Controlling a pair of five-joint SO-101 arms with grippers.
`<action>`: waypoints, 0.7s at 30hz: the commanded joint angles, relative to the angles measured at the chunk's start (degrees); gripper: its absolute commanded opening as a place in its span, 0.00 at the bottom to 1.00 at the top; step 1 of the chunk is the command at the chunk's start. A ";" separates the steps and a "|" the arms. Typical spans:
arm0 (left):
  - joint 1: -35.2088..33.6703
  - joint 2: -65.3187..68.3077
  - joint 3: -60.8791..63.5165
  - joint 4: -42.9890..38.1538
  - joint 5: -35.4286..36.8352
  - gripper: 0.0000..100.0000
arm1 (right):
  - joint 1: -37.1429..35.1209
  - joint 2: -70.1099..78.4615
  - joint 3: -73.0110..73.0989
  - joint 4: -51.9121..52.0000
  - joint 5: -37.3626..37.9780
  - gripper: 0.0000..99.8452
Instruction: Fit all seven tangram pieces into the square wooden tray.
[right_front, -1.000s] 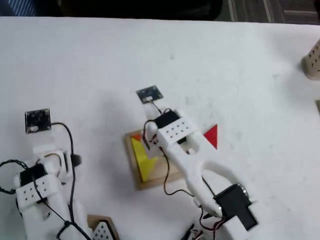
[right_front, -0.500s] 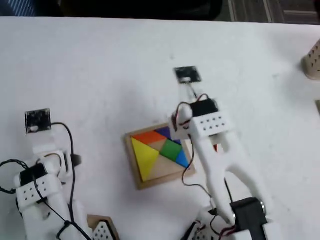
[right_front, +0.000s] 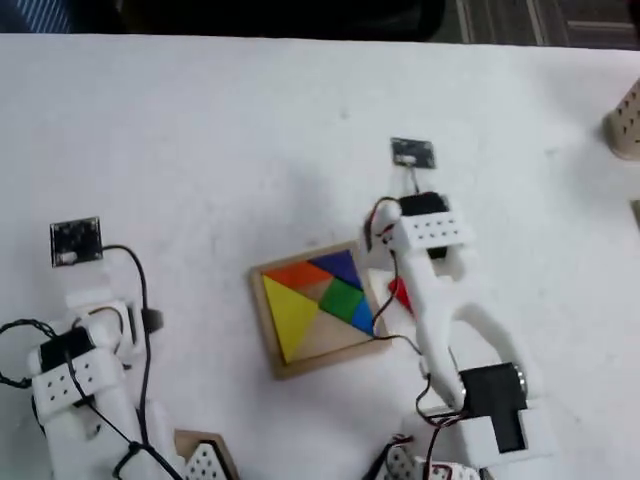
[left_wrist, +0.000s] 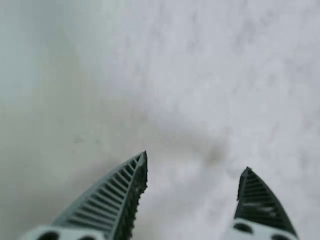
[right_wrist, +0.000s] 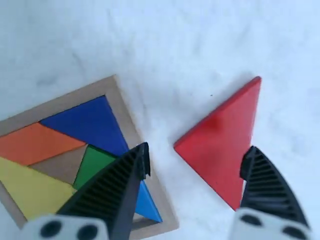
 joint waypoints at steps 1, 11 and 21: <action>1.27 -0.84 -0.09 -1.05 -0.79 0.11 | 2.86 0.48 -0.62 1.19 -0.62 0.28; 1.36 -0.84 -0.09 -1.05 -0.70 0.11 | 2.07 12.62 -2.11 -2.59 -0.62 0.28; 1.36 -0.84 -0.09 -1.05 -0.70 0.11 | 1.89 18.07 -6.33 1.19 -0.18 0.28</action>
